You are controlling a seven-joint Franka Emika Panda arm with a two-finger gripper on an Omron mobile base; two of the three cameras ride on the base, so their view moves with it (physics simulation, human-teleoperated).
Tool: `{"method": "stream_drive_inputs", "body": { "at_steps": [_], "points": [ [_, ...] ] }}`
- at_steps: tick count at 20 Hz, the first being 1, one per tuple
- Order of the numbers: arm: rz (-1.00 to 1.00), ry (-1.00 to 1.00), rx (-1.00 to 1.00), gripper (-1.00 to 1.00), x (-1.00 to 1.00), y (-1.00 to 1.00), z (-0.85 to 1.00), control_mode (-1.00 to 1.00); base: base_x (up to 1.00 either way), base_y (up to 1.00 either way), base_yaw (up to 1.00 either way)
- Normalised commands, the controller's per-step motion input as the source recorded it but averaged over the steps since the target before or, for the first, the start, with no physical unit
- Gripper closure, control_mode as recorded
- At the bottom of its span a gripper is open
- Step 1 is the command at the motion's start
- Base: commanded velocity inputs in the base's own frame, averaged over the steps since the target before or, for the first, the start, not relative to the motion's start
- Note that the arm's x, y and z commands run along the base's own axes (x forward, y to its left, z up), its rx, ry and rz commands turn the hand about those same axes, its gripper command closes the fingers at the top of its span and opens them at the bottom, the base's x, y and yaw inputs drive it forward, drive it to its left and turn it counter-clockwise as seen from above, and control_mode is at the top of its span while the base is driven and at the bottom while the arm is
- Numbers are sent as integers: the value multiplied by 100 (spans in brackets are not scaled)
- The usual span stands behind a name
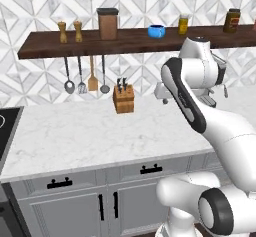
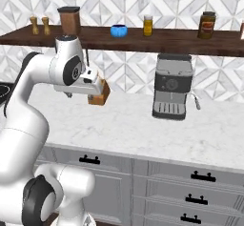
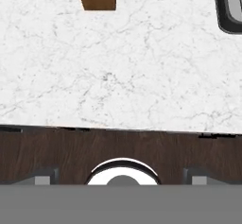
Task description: Gather all objects into one cabinet and sort the glasses and bowls to opposite sides.
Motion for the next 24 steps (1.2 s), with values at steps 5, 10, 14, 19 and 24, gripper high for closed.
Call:
{"method": "stream_drive_inputs", "body": {
  "at_steps": [5, 10, 14, 19, 24],
  "points": [
    [0, 0, 0, -100, 0, 0, 0, 100, 49, -37, 13],
    [0, 0, 0, -100, 0, 0, 0, 100, 53, -42, 7],
    [0, 0, 0, -100, 0, 0, 0, 100, 23, -32, 6],
    [0, 0, 0, -100, 0, 0, 0, 100, -8, -6, 3],
    [0, 0, 0, -100, -1, 0, 0, -100, -5, 0, 1]
  ]
}}
